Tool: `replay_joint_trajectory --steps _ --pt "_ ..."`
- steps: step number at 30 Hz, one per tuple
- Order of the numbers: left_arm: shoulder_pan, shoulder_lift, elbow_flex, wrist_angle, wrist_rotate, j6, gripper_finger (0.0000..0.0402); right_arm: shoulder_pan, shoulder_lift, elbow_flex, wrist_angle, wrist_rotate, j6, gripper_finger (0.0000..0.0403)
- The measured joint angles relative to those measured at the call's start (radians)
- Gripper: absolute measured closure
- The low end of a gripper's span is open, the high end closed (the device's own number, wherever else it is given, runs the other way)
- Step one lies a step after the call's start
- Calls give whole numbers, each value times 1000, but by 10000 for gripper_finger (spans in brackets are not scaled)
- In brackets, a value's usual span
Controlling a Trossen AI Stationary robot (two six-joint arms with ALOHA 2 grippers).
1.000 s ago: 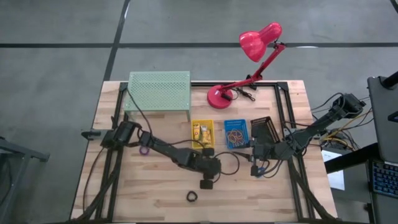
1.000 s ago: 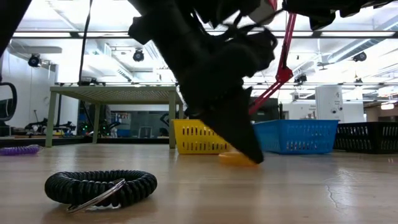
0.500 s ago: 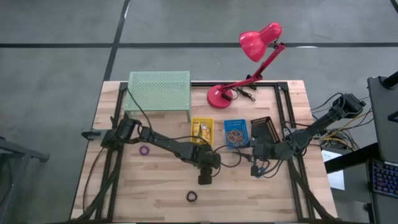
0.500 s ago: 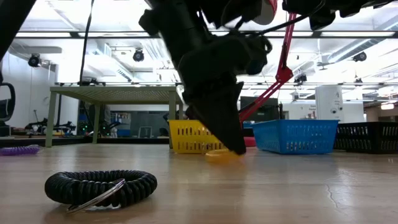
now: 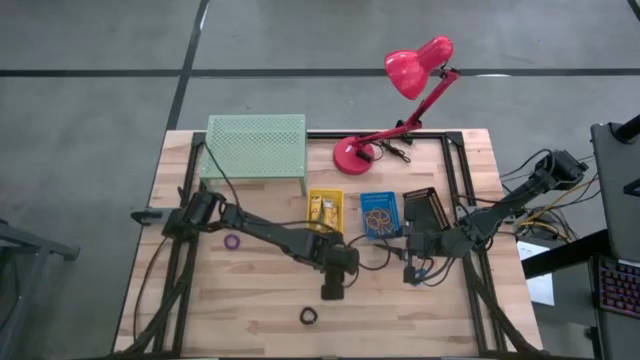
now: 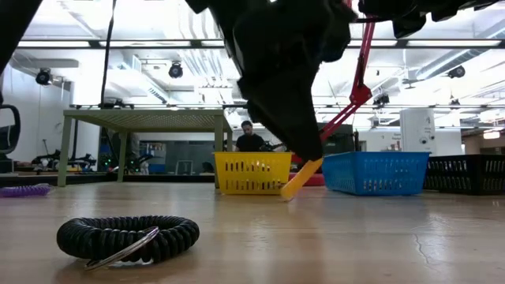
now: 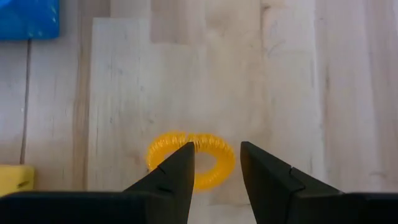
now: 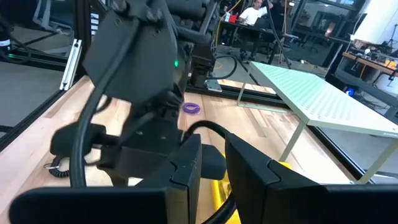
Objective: Pick & Place Office Desk Supplies
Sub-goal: Put the yellow spring keychain into the black basket
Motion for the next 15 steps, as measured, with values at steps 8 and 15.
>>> replay_joint_trajectory --steps 8,15 --pt "-14 -1 26 -7 -18 30 263 0 0 0 0 0 0 335" --pt "-16 -1 26 -4 -23 31 224 0 0 0 0 0 0 335"
